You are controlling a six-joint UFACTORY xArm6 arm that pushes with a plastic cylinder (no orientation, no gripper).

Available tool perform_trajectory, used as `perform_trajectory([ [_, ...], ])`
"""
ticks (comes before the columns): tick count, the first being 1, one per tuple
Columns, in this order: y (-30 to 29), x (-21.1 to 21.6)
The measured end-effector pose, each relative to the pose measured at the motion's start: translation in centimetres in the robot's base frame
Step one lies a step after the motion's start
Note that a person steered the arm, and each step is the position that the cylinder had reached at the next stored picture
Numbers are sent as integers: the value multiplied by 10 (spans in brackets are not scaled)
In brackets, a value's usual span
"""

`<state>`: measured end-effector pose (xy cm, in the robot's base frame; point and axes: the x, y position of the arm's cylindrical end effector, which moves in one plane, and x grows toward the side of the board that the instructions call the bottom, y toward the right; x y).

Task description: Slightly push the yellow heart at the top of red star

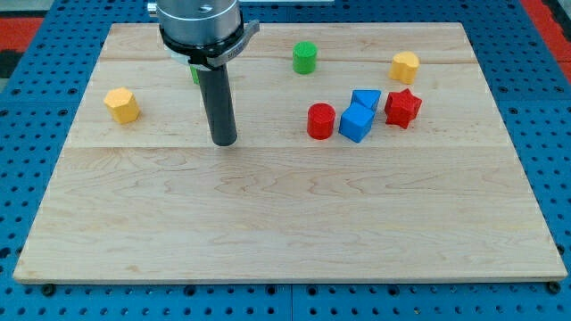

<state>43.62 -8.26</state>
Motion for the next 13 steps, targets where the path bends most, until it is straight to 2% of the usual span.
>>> perform_trajectory([
  [1,10,35],
  [4,167,42],
  [5,250,42],
  [6,328,8],
  [7,353,-56],
  [8,348,-120],
  [9,339,-154],
  [10,308,-167],
  [11,259,-162],
  [12,237,-147],
  [13,248,-140],
])
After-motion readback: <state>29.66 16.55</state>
